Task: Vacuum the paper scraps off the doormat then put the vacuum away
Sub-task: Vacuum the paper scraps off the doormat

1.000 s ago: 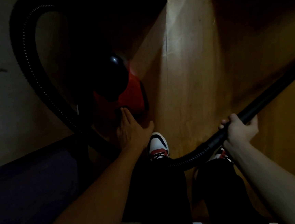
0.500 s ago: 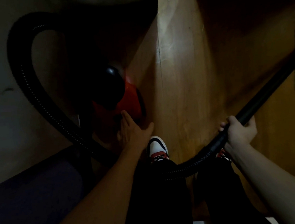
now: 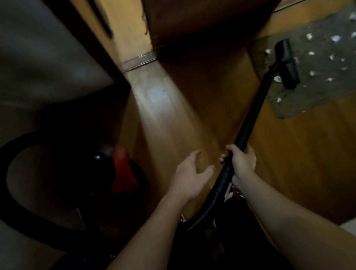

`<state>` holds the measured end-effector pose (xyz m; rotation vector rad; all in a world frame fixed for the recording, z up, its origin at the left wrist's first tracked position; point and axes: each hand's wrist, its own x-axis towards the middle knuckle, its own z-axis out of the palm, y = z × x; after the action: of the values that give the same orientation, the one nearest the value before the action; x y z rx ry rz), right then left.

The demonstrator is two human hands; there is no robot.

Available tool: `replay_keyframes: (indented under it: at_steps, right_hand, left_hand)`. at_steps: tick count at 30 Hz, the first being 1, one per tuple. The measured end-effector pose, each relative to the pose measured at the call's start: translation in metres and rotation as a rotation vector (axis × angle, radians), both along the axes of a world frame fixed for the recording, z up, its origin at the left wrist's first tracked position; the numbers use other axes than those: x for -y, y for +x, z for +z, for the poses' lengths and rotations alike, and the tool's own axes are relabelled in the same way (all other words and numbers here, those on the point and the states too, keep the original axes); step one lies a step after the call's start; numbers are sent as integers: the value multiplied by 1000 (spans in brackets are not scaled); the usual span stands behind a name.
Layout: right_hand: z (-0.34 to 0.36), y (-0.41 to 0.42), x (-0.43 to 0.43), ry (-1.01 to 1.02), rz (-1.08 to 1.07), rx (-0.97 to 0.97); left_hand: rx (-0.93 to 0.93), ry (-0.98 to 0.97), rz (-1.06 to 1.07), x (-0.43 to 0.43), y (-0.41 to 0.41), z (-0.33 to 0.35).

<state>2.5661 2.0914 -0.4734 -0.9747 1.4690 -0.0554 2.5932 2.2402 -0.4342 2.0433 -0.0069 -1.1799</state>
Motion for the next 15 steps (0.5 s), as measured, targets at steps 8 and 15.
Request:
replay_keyframes:
  at_steps: [8,15]
  right_hand:
    - [2,34,87,134,-34,121]
    - [-14,48,157,153,17,155]
  left_hand:
    - [-370,-48,-34,111,23,8]
    - [-333,-9,-116,191,27,-1]
